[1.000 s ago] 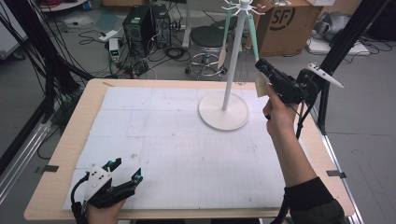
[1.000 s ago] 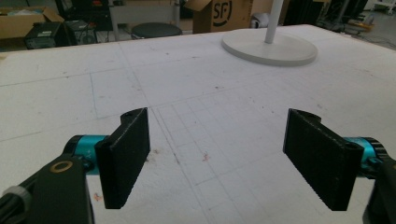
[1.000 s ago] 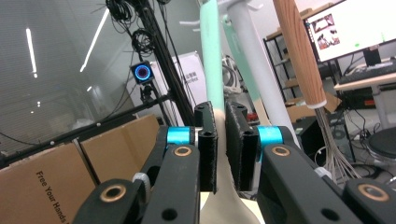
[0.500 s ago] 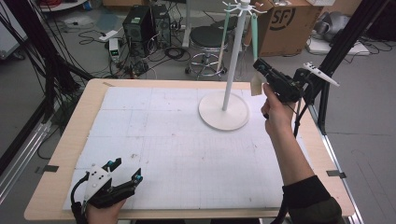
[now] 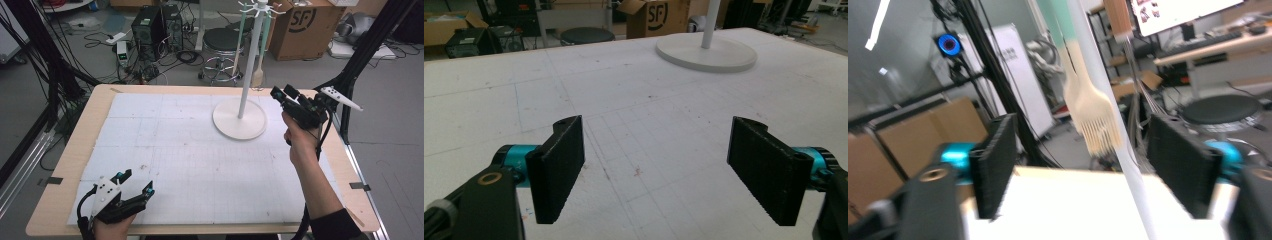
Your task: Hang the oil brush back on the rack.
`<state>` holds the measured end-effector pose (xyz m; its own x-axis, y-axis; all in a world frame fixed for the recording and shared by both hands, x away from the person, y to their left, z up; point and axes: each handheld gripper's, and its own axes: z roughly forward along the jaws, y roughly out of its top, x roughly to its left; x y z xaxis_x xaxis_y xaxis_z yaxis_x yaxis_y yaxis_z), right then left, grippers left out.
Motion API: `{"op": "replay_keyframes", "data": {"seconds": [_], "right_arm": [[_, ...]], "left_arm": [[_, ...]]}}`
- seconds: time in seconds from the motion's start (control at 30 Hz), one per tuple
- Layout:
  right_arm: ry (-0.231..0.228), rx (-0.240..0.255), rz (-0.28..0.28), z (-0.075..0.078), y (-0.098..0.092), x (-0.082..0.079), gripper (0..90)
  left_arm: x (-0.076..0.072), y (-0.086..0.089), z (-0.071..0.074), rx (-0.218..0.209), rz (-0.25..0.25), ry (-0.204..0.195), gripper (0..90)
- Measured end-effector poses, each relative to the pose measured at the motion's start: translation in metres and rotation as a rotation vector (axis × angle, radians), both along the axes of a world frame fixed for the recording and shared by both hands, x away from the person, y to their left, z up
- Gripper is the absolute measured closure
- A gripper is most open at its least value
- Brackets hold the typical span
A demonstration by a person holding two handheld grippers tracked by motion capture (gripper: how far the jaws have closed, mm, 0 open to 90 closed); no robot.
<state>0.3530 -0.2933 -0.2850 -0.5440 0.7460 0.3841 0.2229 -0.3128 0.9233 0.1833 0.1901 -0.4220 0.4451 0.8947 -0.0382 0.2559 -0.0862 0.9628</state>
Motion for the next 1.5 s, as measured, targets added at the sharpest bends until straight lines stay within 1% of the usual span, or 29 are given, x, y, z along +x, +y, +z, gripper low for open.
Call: {"op": "replay_keyframes", "data": {"seconds": [0.03,0.1,0.33,0.4,0.47,0.5,0.57,0.63,0.8,0.83,0.9,1.03,1.1,1.2,1.3,1.37,1.4,1.5], "right_arm": [[0.006,-0.01,-0.002,-0.004,0.0,-0.003,25.3],[0.012,-0.033,0.017,-0.011,-0.002,-0.008,24.5],[0.026,-0.059,0.031,-0.036,-0.005,-0.03,24.2],[0.034,-0.075,0.038,-0.042,-0.005,-0.036,22.8],[0.033,-0.079,0.044,-0.049,-0.006,-0.043,21.5],[0.04,-0.095,0.046,-0.052,-0.007,-0.046,19.6],[0.023,-0.1,0.078,-0.06,-0.009,-0.053,17.4],[0.031,-0.118,0.082,-0.067,-0.01,-0.06,17.4],[0.055,-0.097,0.101,-0.084,-0.018,-0.071,17.1],[0.058,-0.097,0.102,-0.088,-0.019,-0.073,17.1],[0.079,-0.09,0.106,-0.094,-0.021,-0.075,17.1],[0.086,-0.076,0.111,-0.104,-0.023,-0.079,17.2],[0.087,-0.08,0.114,-0.108,-0.023,-0.08,17.1],[0.108,-0.083,0.13,-0.113,-0.023,-0.083,17.1],[0.117,-0.086,0.133,-0.117,-0.024,-0.085,17.2],[0.119,-0.091,0.141,-0.12,-0.024,-0.086,17.2],[0.116,-0.1,0.144,-0.12,-0.024,-0.086,17.1],[0.126,-0.107,0.147,-0.123,-0.024,-0.087,17.1]], "left_arm": [[0.0,0.0,0.0,-0.001,0.0,0.0,23.6],[0.0,0.0,0.0,0.003,0.0,0.0,23.6],[0.0,-0.001,0.0,0.003,0.0,-0.004,23.5],[0.0,-0.002,0.0,0.002,-0.001,-0.002,23.5],[0.0,-0.002,0.0,0.004,-0.003,-0.003,23.5],[-0.001,-0.002,0.001,0.005,-0.002,-0.004,23.5],[-0.001,-0.003,0.001,0.005,-0.001,-0.004,23.5],[-0.001,-0.003,0.001,0.007,-0.005,-0.003,23.4],[-0.001,-0.004,0.001,0.009,-0.004,-0.005,23.4],[-0.001,-0.004,0.001,0.012,-0.005,-0.005,23.4],[-0.001,-0.004,0.001,0.012,-0.005,-0.002,23.4],[-0.001,-0.005,0.001,0.011,-0.003,-0.002,23.4],[0.0,-0.005,0.0,0.009,-0.007,0.001,23.4],[0.0,-0.005,0.0,0.005,-0.007,0.004,23.4],[0.0,-0.004,0.0,0.007,-0.008,0.006,23.4],[0.001,-0.004,-0.001,-0.004,-0.006,0.008,23.4],[0.001,-0.003,-0.001,-0.006,-0.008,0.009,23.4],[0.001,-0.003,-0.001,-0.01,-0.009,0.012,23.3]]}}
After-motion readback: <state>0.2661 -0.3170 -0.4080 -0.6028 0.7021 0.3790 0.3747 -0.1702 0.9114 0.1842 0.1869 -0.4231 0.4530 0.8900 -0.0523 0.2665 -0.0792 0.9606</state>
